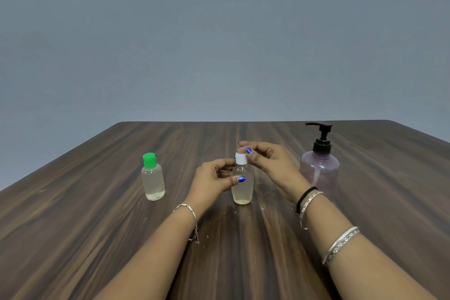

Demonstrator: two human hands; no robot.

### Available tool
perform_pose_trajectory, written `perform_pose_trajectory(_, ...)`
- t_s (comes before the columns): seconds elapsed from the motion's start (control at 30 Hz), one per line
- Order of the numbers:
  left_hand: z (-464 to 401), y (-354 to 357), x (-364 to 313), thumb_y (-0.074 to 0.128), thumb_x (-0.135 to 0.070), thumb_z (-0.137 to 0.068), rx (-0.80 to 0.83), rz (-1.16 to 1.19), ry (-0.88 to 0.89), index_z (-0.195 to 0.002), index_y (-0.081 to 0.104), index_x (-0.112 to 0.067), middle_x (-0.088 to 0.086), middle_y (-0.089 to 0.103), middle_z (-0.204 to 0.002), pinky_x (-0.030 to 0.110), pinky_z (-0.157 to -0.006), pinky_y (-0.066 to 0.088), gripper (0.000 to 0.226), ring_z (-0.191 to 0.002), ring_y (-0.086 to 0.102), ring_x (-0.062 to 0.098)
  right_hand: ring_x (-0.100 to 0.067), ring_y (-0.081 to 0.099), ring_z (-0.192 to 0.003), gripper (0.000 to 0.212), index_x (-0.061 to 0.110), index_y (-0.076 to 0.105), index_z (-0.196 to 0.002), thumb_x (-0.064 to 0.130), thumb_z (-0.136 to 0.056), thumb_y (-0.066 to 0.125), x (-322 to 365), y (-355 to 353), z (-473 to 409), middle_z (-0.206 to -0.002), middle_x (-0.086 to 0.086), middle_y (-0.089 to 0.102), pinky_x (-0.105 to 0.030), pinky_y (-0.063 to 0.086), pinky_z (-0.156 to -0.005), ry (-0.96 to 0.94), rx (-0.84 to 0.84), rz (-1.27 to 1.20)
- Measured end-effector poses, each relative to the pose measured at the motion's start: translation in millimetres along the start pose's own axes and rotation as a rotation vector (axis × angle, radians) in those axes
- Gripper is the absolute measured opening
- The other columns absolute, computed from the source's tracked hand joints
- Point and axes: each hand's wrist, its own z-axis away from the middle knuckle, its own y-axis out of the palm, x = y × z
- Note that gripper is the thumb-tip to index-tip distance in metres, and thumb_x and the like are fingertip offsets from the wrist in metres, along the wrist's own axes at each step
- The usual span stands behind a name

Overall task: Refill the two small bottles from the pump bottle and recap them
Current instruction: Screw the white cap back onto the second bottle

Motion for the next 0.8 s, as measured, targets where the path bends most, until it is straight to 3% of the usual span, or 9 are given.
perform_pose_trajectory(0.07,0.4,1.0,-0.9,0.075,-0.003,-0.072,0.001,0.005,0.001,-0.103,0.066,-0.017,0.001,0.071,-0.088,0.027,-0.074,0.057,0.035,-0.081,0.067,0.006,-0.008,0.063,-0.104,0.026,0.015,0.069,-0.091,-0.005,-0.090,0.052,-3.7,-2.6,1.5,-0.102,0.003,0.068,-0.023,0.050,-0.094,0.027,0.023,-0.068)
perform_pose_trajectory(0.27,0.6,-0.4,0.0,0.076,-0.006,-0.072,0.001,-0.006,-0.009,-0.105,0.067,-0.016,0.004,0.072,-0.091,0.035,-0.078,0.058,0.035,-0.088,0.068,0.014,0.005,0.064,-0.077,0.014,0.014,0.070,-0.087,0.001,-0.081,0.068,-5.1,1.8,4.5,-0.087,0.002,0.069,-0.012,0.052,-0.072,-0.027,-0.081,-0.021)
perform_pose_trajectory(0.4,1.0,0.1,-1.0,0.076,-0.005,-0.072,0.002,-0.016,-0.004,-0.104,0.067,-0.015,0.004,0.071,-0.091,0.034,-0.078,0.058,0.035,-0.087,0.067,0.014,-0.003,0.062,-0.100,0.017,0.016,0.066,-0.085,-0.001,-0.083,0.064,-6.0,2.4,3.8,-0.103,0.005,0.067,-0.021,0.051,-0.090,0.006,-0.003,-0.066)
perform_pose_trajectory(0.5,1.7,-0.2,-3.1,0.076,-0.005,-0.072,0.003,-0.033,-0.001,-0.105,0.067,-0.011,0.010,0.071,-0.095,0.036,-0.078,0.058,0.035,-0.089,0.067,0.017,-0.002,0.066,-0.091,0.024,0.021,0.069,-0.089,-0.001,-0.085,0.062,-4.9,2.2,5.1,-0.096,0.004,0.071,-0.016,0.053,-0.080,0.006,0.049,-0.072)
perform_pose_trajectory(0.63,4.0,-0.1,-4.9,0.075,-0.002,-0.072,0.001,-0.049,0.011,-0.106,0.067,-0.008,0.006,0.069,-0.092,0.030,-0.077,0.058,0.035,-0.085,0.066,0.012,-0.002,0.066,-0.076,0.018,0.016,0.071,-0.083,-0.002,-0.078,0.070,-2.1,6.9,7.2,-0.084,0.000,0.071,-0.013,0.052,-0.070,-0.029,-0.052,-0.068)
perform_pose_trajectory(0.7,3.2,-0.3,-3.5,0.075,-0.002,-0.072,0.000,-0.040,0.001,-0.107,0.066,-0.008,0.005,0.070,-0.092,0.030,-0.077,0.057,0.036,-0.085,0.066,0.012,-0.003,0.065,-0.078,0.018,0.017,0.070,-0.084,0.000,-0.079,0.070,-2.0,8.2,7.1,-0.084,0.001,0.070,-0.014,0.053,-0.072,-0.035,-0.062,-0.054)
perform_pose_trajectory(0.8,2.4,-0.2,-3.7,0.075,-0.003,-0.072,0.001,-0.017,-0.002,-0.104,0.067,-0.010,0.004,0.070,-0.089,0.030,-0.077,0.057,0.035,-0.083,0.066,0.010,-0.008,0.066,-0.096,0.023,0.024,0.068,-0.095,0.003,-0.087,0.062,-4.3,6.5,5.6,-0.098,0.004,0.071,-0.020,0.053,-0.085,0.011,0.063,-0.048)
